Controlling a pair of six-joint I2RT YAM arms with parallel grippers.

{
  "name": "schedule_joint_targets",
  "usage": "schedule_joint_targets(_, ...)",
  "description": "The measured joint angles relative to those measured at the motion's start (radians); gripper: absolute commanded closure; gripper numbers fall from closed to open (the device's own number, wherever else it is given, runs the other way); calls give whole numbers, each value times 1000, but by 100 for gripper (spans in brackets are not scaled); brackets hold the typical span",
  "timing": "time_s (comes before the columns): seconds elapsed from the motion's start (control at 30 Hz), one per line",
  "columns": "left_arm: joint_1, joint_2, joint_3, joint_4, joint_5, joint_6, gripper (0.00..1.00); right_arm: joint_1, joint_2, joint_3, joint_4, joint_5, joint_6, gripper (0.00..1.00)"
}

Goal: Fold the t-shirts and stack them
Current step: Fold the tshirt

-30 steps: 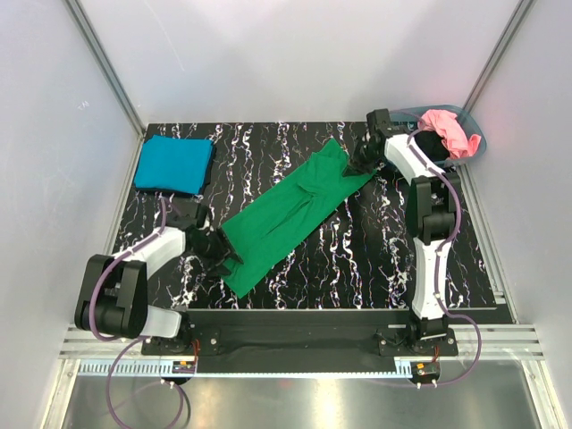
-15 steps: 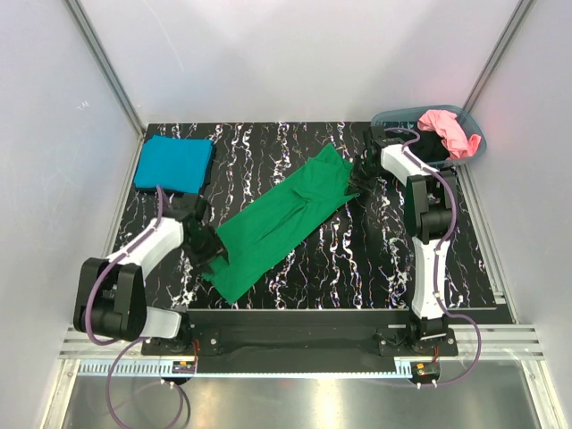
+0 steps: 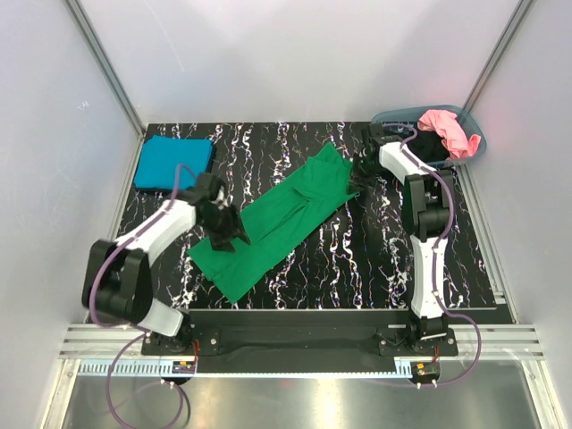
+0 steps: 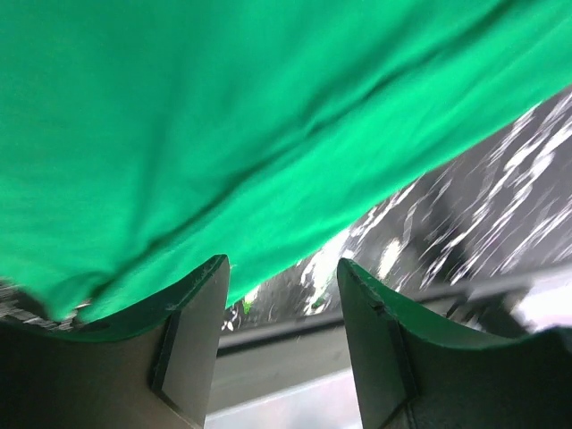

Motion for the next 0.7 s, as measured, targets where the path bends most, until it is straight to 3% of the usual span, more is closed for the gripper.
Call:
schedule_joint_targets(0.33,-100,119,-108,27,42,37,43,0,143,269,-80,20,-72,94)
schedule_joint_targets(0.53,-118,132,-108,4,-11,55,43,2,132,278,-90,-6,-51,97)
schedule_joint_targets(0.7,-118,136,-76,-24,-36,71,44,23,43,167,-47,-48,-27,100)
